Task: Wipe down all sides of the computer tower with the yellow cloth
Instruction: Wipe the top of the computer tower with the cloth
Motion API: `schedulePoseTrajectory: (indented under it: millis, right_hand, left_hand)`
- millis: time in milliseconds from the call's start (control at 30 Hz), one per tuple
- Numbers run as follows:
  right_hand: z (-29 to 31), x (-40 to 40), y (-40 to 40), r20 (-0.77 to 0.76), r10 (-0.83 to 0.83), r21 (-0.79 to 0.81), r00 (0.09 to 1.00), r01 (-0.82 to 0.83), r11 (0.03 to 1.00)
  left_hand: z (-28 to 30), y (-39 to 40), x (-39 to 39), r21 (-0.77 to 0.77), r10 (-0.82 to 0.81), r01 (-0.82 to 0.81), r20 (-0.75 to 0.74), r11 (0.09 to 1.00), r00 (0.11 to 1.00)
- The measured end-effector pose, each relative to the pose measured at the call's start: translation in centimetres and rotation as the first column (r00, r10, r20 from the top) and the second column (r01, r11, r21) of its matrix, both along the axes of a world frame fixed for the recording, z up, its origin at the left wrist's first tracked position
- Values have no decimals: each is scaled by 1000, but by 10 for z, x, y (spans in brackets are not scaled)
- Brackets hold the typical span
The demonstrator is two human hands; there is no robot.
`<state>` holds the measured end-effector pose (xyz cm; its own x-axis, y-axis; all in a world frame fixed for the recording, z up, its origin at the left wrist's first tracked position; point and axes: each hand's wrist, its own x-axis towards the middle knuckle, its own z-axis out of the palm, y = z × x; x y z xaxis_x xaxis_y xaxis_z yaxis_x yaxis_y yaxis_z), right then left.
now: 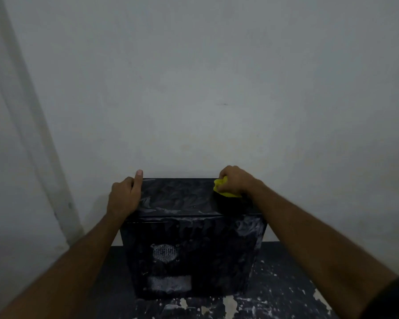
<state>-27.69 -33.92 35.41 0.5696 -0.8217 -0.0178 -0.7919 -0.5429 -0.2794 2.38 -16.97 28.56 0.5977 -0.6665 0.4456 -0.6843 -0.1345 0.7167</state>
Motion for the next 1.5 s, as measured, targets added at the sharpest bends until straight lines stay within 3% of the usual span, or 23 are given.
schedulePoseTrajectory:
  millis: [67, 167, 233, 333, 400, 567, 700, 867, 1033, 1200, 1367, 1500]
  right_hand:
    - [-8, 7, 5, 0, 26, -42, 1000, -26, 999]
    - [-3, 2, 3, 61, 72, 110, 996, -78, 991]
    - [4, -6, -9, 54, 9, 146, 999, -17, 989]
    - [-3, 1, -20, 11, -108, 10, 994, 108, 994]
    - [-14, 10, -19, -2, -92, -72, 996, 91, 993]
    - [-6, -8, -33, 35, -28, 74, 999, 26, 997]
    - [-12, 4, -41, 5, -122, -69, 993, 122, 990]
    - [-15, 18, -37, 79, 10, 28, 997, -12, 1000]
    - [-15, 24, -44, 49, -95, -64, 994, 98, 993]
    - [-13, 33, -39, 59, 37, 5, 998, -37, 999]
    - [-12, 38, -45, 35, -43, -47, 998, 45, 998]
    - [-16, 50, -35, 81, 66, 16, 995, -68, 998]
  left_hand:
    - [0, 1, 1, -13, -3, 3, -9, 1000, 1000]
    - [-1, 2, 1, -16, 0, 0, -22, 1000, 1000]
    - [0, 2, -1, -14, 4, -4, -17, 1000, 1000]
    - [1, 2, -2, -16, 3, -3, -7, 1000, 1000]
    - [1, 2, -2, -15, -2, 2, -5, 1000, 1000]
    - [3, 1, -4, -17, 0, 0, 3, 1000, 1000]
    - [0, 0, -2, -19, -11, 11, 3, 1000, 1000]
    - [1, 0, -1, -29, -19, 18, -11, 999, 1000]
    - [3, 1, -1, -40, -30, 29, -10, 999, 1000]
    - [1, 0, 0, -64, -37, 37, -8, 997, 999]
    - [1, -2, -1, -57, -34, 34, -11, 998, 999]
    - [-2, -2, 2, -63, -36, 34, -32, 997, 999]
